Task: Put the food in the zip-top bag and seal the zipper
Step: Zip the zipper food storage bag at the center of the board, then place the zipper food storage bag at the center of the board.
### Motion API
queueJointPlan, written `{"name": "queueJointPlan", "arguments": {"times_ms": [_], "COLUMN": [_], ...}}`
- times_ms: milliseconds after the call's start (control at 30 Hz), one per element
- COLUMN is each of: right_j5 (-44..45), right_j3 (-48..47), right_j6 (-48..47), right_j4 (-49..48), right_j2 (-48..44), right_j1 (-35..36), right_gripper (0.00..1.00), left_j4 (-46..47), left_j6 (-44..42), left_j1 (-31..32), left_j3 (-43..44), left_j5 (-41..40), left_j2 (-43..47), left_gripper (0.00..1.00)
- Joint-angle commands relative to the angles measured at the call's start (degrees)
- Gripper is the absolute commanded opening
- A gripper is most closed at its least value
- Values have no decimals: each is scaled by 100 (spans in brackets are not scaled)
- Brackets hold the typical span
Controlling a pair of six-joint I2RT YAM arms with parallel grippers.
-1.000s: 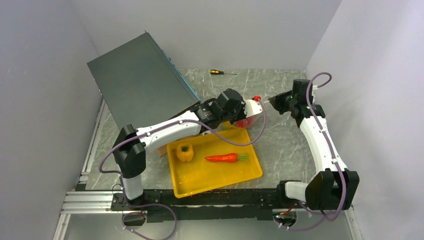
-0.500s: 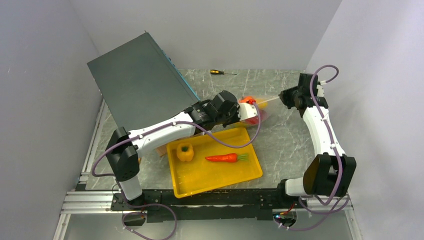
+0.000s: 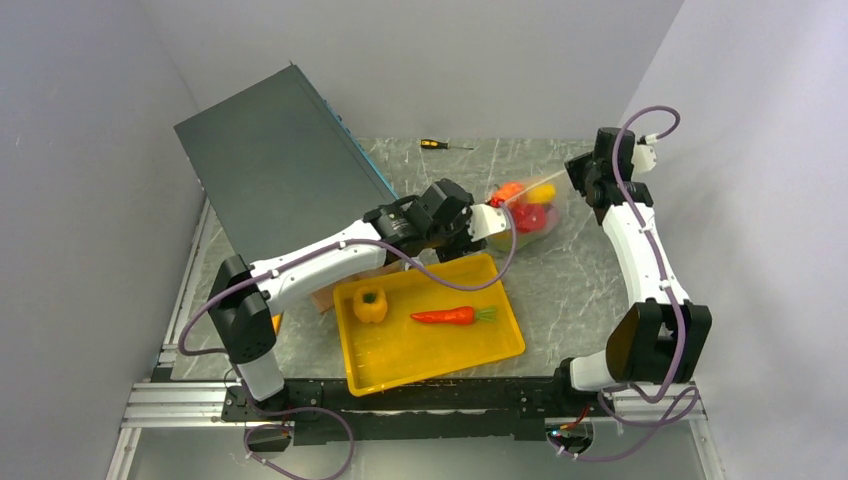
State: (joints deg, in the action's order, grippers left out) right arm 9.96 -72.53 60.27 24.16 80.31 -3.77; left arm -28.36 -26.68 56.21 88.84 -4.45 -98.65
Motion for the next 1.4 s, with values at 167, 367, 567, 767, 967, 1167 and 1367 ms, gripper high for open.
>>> {"name": "queueJointPlan", "arguments": {"times_ms": [167, 367, 567, 767, 967, 1167, 1367], "right_j5": [-225, -534, -894, -874, -553, -67, 485], "right_j3": [-1863, -3309, -2820, -124, 1704, 2442, 1407], "right_j6": [-254, -3, 1101, 1412, -98, -1000, -2342], "right_j4": [-894, -795, -749, -1257, -1515, -1112, 859], "right_j2": [1267, 1996, 1753, 742, -233, -1224, -1488], "right_j1": [345, 784, 282, -857, -1178, -1202, -1194], "right_gripper": [0, 0, 0, 0, 0, 19, 70], "left_j4": [-643, -538, -2, -371, -1077, -1073, -2280], "left_j6": [841, 1626, 2598, 3844, 4493, 4983, 5368], "left_j1": [-13, -13, -13, -13, -13, -13, -13], "left_j3": [1167, 1418, 795, 556, 336, -403, 175], "left_j5": [362, 497, 462, -39, 389, -155, -1132], "left_j2": [1060, 2117, 3377, 4218, 4977, 6110, 6332], "left_gripper": [90, 92, 98, 99, 100, 100, 100]}}
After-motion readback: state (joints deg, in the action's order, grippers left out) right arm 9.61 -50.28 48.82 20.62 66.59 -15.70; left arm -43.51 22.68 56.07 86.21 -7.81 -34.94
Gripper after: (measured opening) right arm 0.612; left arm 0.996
